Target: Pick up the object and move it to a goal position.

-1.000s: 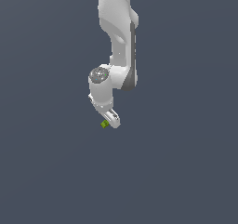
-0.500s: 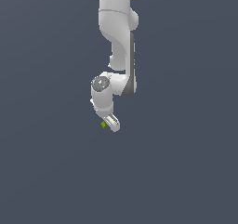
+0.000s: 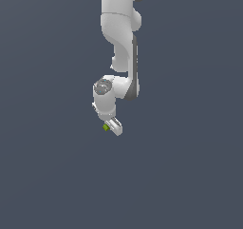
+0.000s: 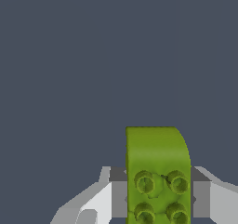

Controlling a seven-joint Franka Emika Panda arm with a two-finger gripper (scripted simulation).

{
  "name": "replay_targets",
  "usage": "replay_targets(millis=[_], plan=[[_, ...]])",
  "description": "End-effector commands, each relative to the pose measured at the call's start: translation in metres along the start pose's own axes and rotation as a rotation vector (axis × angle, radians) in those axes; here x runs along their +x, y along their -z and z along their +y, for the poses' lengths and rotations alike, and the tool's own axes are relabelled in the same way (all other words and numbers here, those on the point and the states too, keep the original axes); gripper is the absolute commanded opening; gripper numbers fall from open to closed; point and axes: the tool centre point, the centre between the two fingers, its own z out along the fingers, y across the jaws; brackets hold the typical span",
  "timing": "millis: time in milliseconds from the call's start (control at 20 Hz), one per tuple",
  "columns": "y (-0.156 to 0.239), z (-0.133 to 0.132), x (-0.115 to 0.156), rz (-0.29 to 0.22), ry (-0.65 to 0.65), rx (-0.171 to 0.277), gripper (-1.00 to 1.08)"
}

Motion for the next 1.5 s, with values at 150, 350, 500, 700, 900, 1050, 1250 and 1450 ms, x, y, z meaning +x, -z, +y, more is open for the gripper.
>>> replay_targets(millis=[150,350,500,700,900,1050,1250,1450], plan=[[0.0,0.0,0.0,0.0,0.0,0.0,-1.0],[0.0,0.0,0.004,0.0,0.0,0.0,-1.0],[0.001,0.0,0.012,0.0,0.0,0.0,-1.0],[0.003,-0.001,0.029,0.0,0.0,0.0,-1.0],[0.005,-0.002,0.052,0.0,0.0,0.0,-1.0],[0.007,-0.002,0.072,0.0,0.0,0.0,-1.0],[0.01,-0.004,0.098,0.0,0.0,0.0,-1.0],[0.011,-0.005,0.117,0.0,0.0,0.0,-1.0]])
